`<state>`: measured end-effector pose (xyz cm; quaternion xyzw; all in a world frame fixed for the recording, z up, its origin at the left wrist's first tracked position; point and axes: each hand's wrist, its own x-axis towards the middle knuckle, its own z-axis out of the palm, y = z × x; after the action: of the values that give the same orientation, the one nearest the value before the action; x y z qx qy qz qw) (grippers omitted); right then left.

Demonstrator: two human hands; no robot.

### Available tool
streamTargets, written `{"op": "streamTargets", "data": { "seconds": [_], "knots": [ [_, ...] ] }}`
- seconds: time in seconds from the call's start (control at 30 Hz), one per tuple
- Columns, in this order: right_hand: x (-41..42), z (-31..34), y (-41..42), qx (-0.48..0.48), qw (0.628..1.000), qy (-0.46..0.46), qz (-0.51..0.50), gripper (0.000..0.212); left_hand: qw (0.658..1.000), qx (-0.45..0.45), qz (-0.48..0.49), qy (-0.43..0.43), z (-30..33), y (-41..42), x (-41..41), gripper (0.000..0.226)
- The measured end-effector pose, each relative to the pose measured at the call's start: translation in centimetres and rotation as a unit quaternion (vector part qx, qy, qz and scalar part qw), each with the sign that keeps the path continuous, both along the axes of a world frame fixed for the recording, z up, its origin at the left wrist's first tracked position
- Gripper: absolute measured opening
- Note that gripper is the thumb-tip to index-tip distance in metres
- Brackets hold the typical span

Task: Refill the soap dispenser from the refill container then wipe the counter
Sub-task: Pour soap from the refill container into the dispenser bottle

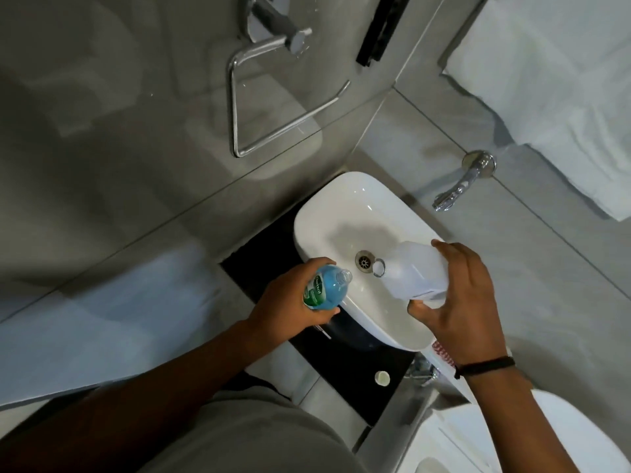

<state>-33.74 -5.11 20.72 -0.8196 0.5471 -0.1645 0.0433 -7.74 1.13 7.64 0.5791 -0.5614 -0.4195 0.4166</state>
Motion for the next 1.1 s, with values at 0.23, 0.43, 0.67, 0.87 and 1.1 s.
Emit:
{"op": "streamTargets", "data": {
  "seconds": [0.23,0.43,0.67,0.87,1.1],
  "knots": [
    [0.3,2.5,-1.3,-0.051,0.995,0.077,0.034,0.088,1.000,-0.012,0.013,-0.011,1.6,0.2,0.0,0.084],
    [0.6,3.9,-1.9,-0.080,0.986,0.140,0.050,0.093,1.000,-0.024,0.019,-0.006,2.6,0.2,-0.1,0.087],
    [1.8,5.2,-1.8,-0.107,0.979,0.164,0.053,0.093,0.999,-0.036,0.026,-0.014,3.2,0.2,0.1,0.088],
    [2.7,5.6,-1.8,-0.125,0.973,0.185,0.062,0.097,0.999,-0.040,0.029,-0.018,3.6,0.3,0.4,0.088],
    [3.2,6.0,-2.0,-0.137,0.966,0.208,0.071,0.101,0.998,-0.044,0.032,-0.018,3.8,0.4,0.9,0.089]
  ]
}}
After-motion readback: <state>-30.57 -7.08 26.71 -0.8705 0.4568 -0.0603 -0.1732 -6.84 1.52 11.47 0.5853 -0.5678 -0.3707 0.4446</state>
